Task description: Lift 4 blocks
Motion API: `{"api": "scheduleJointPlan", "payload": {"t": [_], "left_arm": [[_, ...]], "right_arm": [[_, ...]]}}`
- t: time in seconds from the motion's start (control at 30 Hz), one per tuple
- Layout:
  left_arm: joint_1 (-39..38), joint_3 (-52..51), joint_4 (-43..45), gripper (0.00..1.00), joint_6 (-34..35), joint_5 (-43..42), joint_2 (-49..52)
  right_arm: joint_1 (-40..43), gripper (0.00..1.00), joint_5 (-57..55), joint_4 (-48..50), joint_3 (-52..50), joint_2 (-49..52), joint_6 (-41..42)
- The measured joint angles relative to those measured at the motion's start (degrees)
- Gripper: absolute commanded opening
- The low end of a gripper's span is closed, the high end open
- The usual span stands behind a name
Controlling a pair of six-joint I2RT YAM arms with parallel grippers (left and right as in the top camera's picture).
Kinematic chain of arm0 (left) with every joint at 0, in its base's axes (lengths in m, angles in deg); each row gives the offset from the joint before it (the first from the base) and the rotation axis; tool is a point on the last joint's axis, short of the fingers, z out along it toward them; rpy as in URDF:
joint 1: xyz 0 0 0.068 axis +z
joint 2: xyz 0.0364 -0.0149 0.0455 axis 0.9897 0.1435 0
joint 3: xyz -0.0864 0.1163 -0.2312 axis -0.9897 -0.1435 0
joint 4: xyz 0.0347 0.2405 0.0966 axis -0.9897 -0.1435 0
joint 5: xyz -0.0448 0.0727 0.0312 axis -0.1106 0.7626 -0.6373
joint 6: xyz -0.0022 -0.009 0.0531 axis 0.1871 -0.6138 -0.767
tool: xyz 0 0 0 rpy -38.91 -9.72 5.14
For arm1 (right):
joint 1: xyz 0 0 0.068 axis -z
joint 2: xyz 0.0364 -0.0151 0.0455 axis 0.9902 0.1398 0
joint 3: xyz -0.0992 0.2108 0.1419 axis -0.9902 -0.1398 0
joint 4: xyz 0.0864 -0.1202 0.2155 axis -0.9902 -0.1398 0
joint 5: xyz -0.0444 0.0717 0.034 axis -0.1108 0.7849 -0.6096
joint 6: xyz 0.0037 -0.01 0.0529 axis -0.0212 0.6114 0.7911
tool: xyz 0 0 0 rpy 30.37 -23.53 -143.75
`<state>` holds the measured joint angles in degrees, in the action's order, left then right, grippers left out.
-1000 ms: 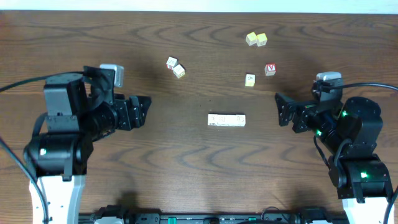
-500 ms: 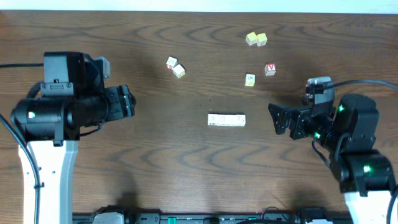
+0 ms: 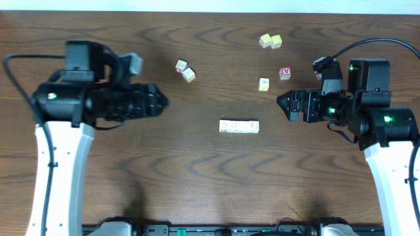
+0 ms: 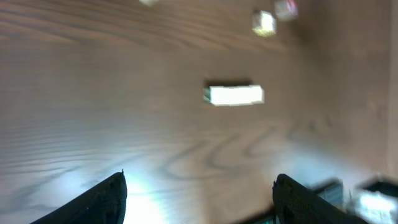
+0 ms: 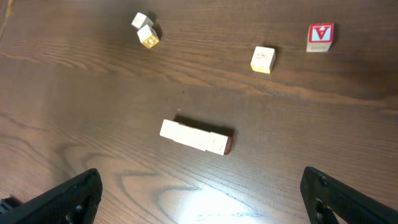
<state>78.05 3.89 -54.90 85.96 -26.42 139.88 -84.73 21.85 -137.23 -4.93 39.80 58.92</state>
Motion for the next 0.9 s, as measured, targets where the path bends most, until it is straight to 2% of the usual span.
{"api": "scheduleJointPlan", "payload": {"t": [0.07, 0.17, 0.23, 0.3, 0.33, 0.37, 0.7, 0.77, 0.9], "left_arm": [[-3.39, -0.02, -0.02, 0.76, 0.83, 0.52, 1.25], [-8.2, -0.79, -0.11, 0.75, 3.76, 4.22, 4.46], [-10.62, -1.07, -0.26, 0.76, 5.64, 6.97, 7.26], [-12.79, -1.4, 0.15, 0.75, 6.88, 8.68, 10.56], [-13.46, -1.53, 0.22, 0.75, 7.32, 9.18, 11.58], [-14.12, -1.66, 0.33, 0.75, 7.52, 9.68, 12.63], [-16.11, -1.73, -1.01, 0.76, 11.17, 11.19, 18.67], [-17.62, -1.73, -1.2, 0.75, 11.58, 11.21, 20.37], [-20.85, -1.73, -1.05, 0.76, 11.8, 11.47, 23.41]], "right_arm": [[0.0, 0.79, -0.04, 0.02, 0.0, 0.57, 0.24], [0.0, 0.69, -0.37, 0.09, 0.0, 2.03, 0.55], [0.0, 0.66, -0.92, -0.13, 0.0, 3.45, 0.83], [0.0, 0.55, -1.75, -0.5, 0.0, 5.4, 0.83], [0.0, 0.52, -2.21, -0.63, 0.0, 6.21, 0.96], [0.0, 0.45, -2.62, -0.7, 0.0, 6.93, 1.22], [-2.1, 0.05, -2.84, -2.62, 0.09, 15.06, 2.95], [-4.24, 0.04, -2.69, -3.32, 0.09, 18.01, 3.13], [-7.32, 0.12, -2.36, -3.28, 0.09, 23.41, 3.45]]}}
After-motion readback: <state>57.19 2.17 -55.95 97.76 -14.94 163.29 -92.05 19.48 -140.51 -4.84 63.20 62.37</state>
